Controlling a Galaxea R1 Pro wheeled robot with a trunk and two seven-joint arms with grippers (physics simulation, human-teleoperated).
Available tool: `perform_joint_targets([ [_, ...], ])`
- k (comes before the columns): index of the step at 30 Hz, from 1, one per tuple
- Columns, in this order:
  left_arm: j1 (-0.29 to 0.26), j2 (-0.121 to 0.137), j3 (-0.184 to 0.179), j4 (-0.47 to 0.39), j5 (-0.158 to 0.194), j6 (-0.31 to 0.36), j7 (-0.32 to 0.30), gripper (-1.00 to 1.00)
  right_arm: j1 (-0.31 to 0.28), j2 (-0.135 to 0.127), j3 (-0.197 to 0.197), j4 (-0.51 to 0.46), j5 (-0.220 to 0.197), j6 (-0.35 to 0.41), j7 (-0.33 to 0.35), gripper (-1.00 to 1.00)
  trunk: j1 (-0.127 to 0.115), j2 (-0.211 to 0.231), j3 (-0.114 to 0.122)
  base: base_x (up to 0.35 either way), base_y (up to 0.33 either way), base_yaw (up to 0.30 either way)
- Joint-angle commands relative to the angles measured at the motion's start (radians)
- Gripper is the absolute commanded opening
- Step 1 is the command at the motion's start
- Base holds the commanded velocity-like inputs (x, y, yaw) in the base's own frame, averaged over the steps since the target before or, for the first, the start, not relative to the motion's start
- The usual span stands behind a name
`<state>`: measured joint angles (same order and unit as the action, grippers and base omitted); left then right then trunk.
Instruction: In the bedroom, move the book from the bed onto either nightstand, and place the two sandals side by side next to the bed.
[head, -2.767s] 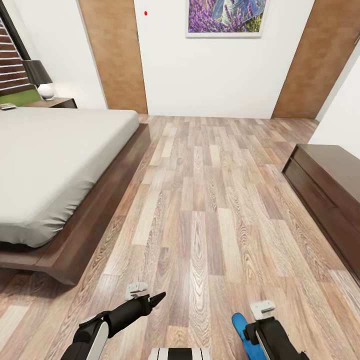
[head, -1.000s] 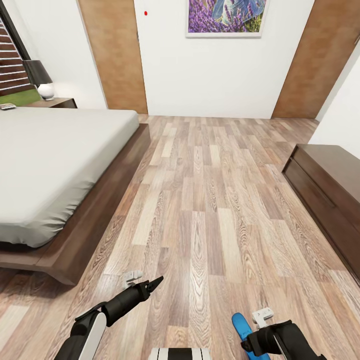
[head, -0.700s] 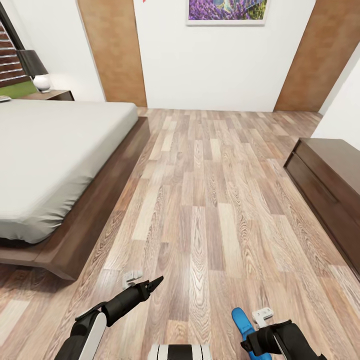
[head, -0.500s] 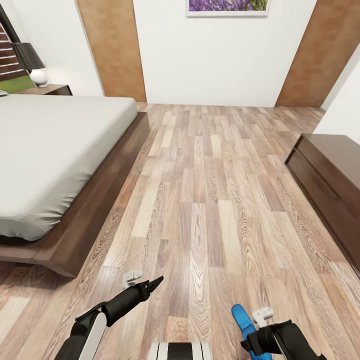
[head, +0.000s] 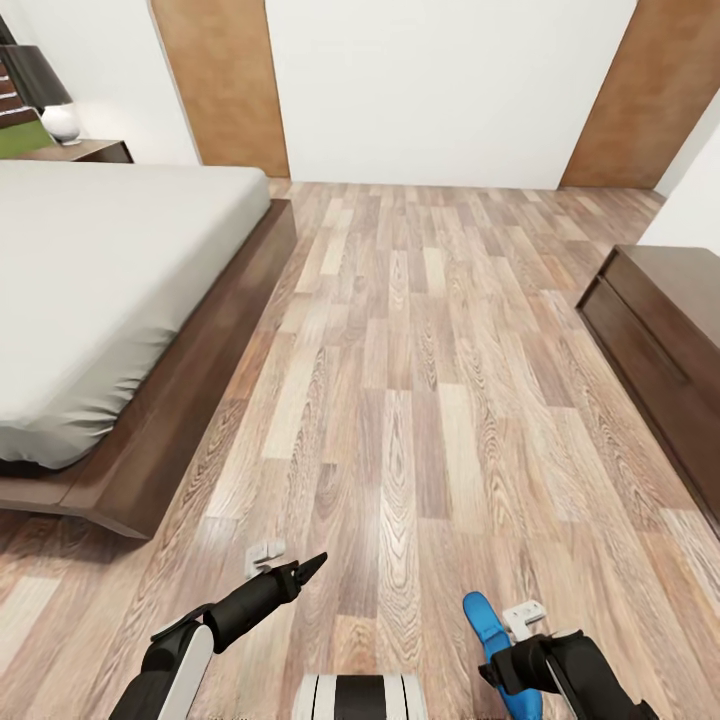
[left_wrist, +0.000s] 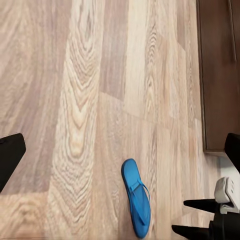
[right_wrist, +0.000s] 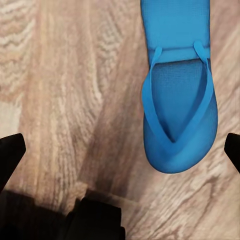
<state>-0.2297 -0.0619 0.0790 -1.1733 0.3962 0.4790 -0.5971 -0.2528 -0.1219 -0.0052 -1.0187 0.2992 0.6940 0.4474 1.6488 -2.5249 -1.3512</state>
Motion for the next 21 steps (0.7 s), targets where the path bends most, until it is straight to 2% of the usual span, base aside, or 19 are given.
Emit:
perform_joint_targets([
  [1, 0.000, -0.001, 0.003, 0.000, 0.006, 0.008, -0.003, 1.00, 0.000, 0.000, -0.001, -0.005, 0.011, 0.002, 0.008, 1.00, 0.000, -0.001, -0.005, 0.000, 0.000, 0.000],
  [6, 0.000, -0.001, 0.003, 0.000, 0.006, 0.008, -0.003, 1.00, 0.000, 0.001, -0.001, -0.011, 0.012, 0.002, -0.022, 1.00, 0.002, -0.002, -0.024, 0.000, 0.000, 0.000],
  [8, 0.000, -0.001, 0.003, 0.000, 0.006, 0.009, -0.003, 1.00, 0.000, 0.001, -0.001, -0.012, 0.012, 0.002, -0.086, 1.00, 0.003, -0.002, -0.032, 0.000, 0.000, 0.000],
  [11, 0.000, -0.001, 0.003, 0.000, 0.006, 0.009, -0.003, 1.00, 0.000, 0.000, -0.001, -0.013, 0.013, 0.002, -0.126, 1.00, 0.005, -0.003, -0.043, 0.000, 0.000, 0.000],
  [13, 0.000, -0.001, 0.003, 0.000, 0.006, 0.009, -0.003, 1.00, 0.000, 0.001, -0.001, -0.013, 0.013, 0.002, -0.141, 1.00, 0.006, -0.003, -0.051, 0.000, 0.000, 0.000],
  [21, 0.000, -0.001, 0.003, 0.000, 0.007, 0.009, -0.004, 1.00, 0.000, 0.001, -0.001, -0.014, 0.012, 0.002, -0.150, 1.00, 0.006, -0.003, -0.051, 0.000, 0.000, 0.000],
])
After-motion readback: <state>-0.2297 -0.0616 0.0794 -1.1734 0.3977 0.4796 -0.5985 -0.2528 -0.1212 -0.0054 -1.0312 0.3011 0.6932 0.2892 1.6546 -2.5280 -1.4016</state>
